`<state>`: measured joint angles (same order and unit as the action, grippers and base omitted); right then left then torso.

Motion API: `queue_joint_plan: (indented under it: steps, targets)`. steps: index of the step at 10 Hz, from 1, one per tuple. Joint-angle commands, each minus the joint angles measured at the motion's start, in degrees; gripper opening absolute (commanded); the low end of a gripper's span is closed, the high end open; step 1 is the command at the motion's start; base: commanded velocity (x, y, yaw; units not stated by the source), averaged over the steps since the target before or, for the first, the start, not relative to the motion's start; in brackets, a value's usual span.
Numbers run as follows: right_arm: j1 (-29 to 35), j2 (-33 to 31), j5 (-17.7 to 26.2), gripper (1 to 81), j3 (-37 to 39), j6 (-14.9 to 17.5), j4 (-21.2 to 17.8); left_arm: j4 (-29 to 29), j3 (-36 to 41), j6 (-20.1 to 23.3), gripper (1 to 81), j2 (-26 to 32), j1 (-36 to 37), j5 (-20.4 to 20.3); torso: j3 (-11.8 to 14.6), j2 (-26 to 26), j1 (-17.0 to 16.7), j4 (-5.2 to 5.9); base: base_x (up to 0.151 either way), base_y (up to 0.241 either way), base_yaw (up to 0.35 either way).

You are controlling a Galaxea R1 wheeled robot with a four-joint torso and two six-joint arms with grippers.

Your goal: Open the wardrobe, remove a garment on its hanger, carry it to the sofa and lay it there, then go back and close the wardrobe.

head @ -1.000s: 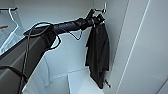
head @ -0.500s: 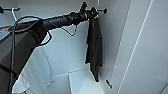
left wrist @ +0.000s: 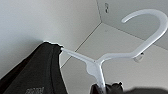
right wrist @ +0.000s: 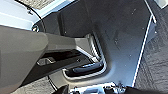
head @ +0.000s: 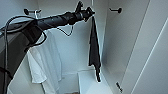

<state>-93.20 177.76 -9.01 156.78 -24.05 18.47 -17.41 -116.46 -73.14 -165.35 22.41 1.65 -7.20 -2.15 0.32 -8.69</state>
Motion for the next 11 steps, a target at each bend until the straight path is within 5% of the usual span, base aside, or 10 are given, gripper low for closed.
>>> queue_joint_plan:
  steps: [1,8,10,11]
  targets:
    - [1.1,0.8,2.9,81.1,-0.3,0.1,0.4,-2.7,1.0,1.2,1.0,-0.7,11.2,-0.9,0.0,0.0,0.0,-0.13,0.0,0.0,0.0]
    - [1.5,0.6,1.9,81.1,-0.3,0.5,0.8,-7.7,19.4,1.4,1.0,3.2,5.9,3.7,0.0,0.0,0.0,0.31,0.0,0.0,0.0]
    - [1.6,0.6,1.6,81.1,-0.3,0.7,0.9,-7.8,22.5,1.4,1.0,3.3,5.8,4.2,0.0,0.0,0.0,2.74,0.0,0.0,0.0]
    - [1.7,0.5,1.6,81.1,-0.3,0.7,0.9,-7.8,22.9,1.3,1.0,3.4,5.8,4.4,0.0,0.0,0.0,0.66,0.0,0.0,0.0]
